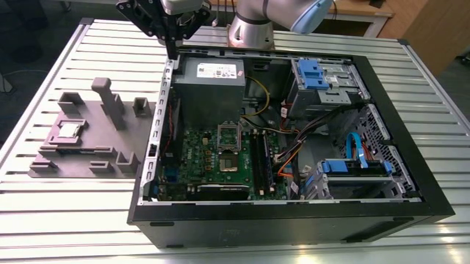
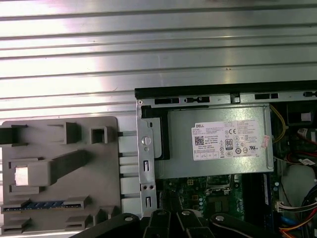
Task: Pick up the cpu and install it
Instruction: 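Reach for the cpu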
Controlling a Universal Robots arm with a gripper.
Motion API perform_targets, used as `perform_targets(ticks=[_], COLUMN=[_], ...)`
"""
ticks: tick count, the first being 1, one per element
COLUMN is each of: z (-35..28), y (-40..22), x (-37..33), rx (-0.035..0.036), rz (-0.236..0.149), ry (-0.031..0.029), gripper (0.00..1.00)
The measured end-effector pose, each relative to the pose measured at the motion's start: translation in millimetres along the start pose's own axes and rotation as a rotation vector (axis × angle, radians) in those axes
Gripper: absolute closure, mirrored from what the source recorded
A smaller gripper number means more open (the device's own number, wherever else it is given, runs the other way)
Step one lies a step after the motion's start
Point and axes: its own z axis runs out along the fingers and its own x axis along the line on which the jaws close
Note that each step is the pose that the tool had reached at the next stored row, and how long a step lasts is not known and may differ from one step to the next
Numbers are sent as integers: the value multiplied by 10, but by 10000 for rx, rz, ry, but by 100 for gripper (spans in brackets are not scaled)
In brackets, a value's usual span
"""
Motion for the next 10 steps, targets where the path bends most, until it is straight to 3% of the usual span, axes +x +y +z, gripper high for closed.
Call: perform_targets(ticks=[10], z=[0], y=[-2], x=[21], rx=[0], rz=[0], ry=[1], gripper=[90])
